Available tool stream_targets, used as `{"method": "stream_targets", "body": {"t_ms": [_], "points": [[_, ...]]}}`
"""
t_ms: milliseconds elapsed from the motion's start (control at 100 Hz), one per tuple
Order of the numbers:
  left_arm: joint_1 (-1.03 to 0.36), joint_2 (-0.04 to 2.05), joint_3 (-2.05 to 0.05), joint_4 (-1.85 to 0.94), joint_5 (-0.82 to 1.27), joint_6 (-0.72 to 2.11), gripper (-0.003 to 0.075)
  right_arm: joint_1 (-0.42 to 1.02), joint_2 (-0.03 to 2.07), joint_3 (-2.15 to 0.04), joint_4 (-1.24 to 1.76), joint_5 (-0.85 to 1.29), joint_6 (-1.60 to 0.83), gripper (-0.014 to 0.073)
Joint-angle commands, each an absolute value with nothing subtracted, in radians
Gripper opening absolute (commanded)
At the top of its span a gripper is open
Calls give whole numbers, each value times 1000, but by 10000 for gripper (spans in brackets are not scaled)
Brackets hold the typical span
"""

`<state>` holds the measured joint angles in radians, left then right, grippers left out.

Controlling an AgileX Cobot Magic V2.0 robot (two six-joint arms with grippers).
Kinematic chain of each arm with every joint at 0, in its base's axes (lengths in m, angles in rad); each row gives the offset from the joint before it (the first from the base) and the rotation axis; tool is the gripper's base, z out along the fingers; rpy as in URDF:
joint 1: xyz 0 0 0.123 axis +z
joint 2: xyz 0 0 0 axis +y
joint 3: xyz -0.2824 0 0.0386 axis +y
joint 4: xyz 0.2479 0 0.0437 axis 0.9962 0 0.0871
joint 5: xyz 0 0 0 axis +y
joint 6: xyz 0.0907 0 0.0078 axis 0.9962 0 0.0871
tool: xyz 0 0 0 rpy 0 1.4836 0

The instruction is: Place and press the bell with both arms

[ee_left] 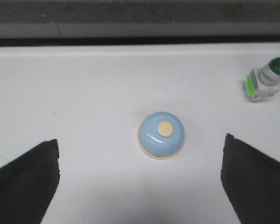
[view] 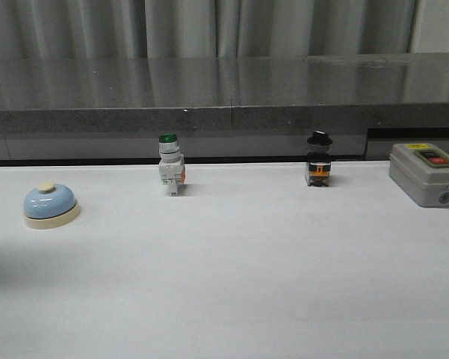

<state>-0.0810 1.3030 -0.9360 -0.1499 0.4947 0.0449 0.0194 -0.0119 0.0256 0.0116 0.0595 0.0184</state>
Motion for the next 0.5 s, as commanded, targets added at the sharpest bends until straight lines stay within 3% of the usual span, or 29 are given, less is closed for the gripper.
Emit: {"method": "stream_targets", "body": {"t_ms": [0, 390, 490], "points": [[-116, 1360, -1028, -153, 525, 45, 669, 15, -23, 12, 0, -17, 15, -69], [-171, 1679, -1241, -142, 681, 45, 668, 15, -23, 12, 0, -17, 15, -69], [-175, 1746, -1286, -142, 692, 45, 634, 15, -23, 12, 0, -17, 15, -69]]}}
